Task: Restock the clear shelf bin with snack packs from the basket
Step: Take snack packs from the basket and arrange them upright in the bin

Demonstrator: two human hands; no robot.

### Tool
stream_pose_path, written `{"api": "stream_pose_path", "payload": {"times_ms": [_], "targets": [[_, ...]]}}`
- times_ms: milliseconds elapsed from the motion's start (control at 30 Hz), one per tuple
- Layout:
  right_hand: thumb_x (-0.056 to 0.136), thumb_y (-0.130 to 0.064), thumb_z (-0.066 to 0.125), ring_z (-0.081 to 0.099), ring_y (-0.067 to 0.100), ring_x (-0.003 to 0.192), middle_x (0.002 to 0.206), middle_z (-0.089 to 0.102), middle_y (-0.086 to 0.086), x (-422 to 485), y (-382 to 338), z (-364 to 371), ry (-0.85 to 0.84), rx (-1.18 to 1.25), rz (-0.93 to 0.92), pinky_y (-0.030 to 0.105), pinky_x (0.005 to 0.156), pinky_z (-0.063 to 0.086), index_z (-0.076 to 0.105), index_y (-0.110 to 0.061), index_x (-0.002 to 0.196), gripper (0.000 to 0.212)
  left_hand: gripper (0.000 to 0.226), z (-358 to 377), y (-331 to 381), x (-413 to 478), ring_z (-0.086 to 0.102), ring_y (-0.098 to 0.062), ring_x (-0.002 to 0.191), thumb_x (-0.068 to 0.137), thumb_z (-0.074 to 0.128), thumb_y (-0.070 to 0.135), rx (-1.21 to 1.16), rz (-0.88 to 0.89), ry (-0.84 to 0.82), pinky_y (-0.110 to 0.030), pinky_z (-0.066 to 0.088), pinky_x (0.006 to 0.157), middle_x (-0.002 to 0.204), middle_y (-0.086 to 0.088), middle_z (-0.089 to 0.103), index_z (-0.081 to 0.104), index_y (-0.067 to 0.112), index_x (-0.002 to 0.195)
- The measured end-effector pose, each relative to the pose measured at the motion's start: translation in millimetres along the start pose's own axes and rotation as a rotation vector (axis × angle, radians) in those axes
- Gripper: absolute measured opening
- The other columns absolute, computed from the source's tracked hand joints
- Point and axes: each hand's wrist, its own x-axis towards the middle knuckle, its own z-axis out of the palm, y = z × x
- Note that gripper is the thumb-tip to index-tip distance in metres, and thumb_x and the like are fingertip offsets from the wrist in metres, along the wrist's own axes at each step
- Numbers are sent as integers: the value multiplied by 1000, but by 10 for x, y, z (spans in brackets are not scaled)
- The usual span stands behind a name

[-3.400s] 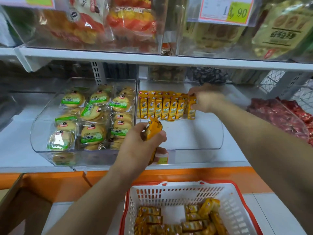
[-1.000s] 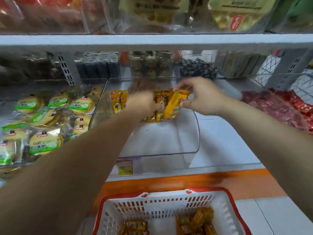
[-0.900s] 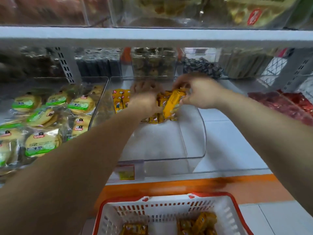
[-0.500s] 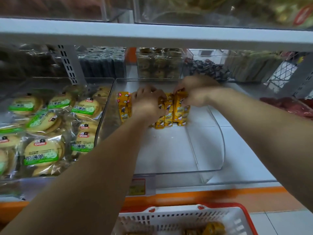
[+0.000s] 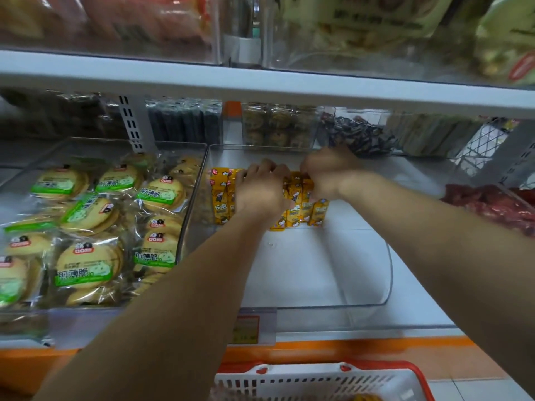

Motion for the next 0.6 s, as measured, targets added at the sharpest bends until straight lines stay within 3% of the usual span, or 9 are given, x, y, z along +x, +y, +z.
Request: {"api": "stream_pose_path", "payload": {"times_ms": [67, 167, 300, 400, 467, 533, 600], "targets": [[71, -44, 83, 56, 22, 83, 95, 66, -1, -41, 8, -18, 3, 53, 19, 30, 70, 39, 64, -24, 88, 33, 56, -82, 19, 23, 51, -26, 126, 79, 81, 44, 34, 30, -40, -40, 36, 103, 136, -1, 55, 61, 28, 128], [73, -52, 75, 63, 25, 100, 108, 68, -1, -253, 19, -131, 11, 138, 32, 31, 81, 53, 68, -28, 105, 41, 54, -324, 100, 61, 54, -29, 124, 83, 76, 46, 81, 62, -117, -40, 41, 102, 133, -5, 59, 61, 23, 129], [79, -52, 70, 60, 29, 109, 116, 65, 5, -840, -40, -326, 62, 343, 91, 38, 88, 52, 67, -31, 113, 40, 47, -861, 230, -173, 58, -30, 121, 92, 67, 45, -12, 35, -203, -40, 51, 98, 133, -9, 62, 60, 21, 132], [81, -53, 70, 59, 26, 111, 113, 66, 0, -1442, -168, -393, 155, 464, 127, 36, 87, 47, 69, -35, 110, 34, 39, -1270, 291, -689, 57, -26, 120, 92, 66, 44, -25, 112, -229, -37, 48, 95, 127, -3, 64, 64, 24, 126], [81, -50, 71, 59, 22, 104, 109, 65, -4, -1864, -279, -400, 226, 550, 112, 34, 80, 44, 70, -35, 104, 28, 31, -1486, 333, -1139, 57, -16, 109, 91, 70, 42, -120, 180, -256, -34, 48, 88, 119, 4, 65, 67, 27, 118], [79, -48, 72, 60, 18, 96, 103, 66, -8, -2254, -395, -347, 251, 645, 85, 35, 78, 47, 71, -34, 99, 24, 24, -1605, 383, -1584, 58, -8, 98, 91, 71, 41, -214, 227, -362, -29, 48, 81, 109, 11, 66, 68, 29, 112], [78, -49, 70, 60, 16, 94, 99, 66, -10, -2548, -523, -169, 166, 699, 57, 36, 80, 50, 70, -35, 97, 24, 22, -1554, 435, -1941, 60, -6, 93, 90, 71, 42, -207, 249, -540, -28, 48, 80, 103, 15, 67, 67, 31, 110]]}}
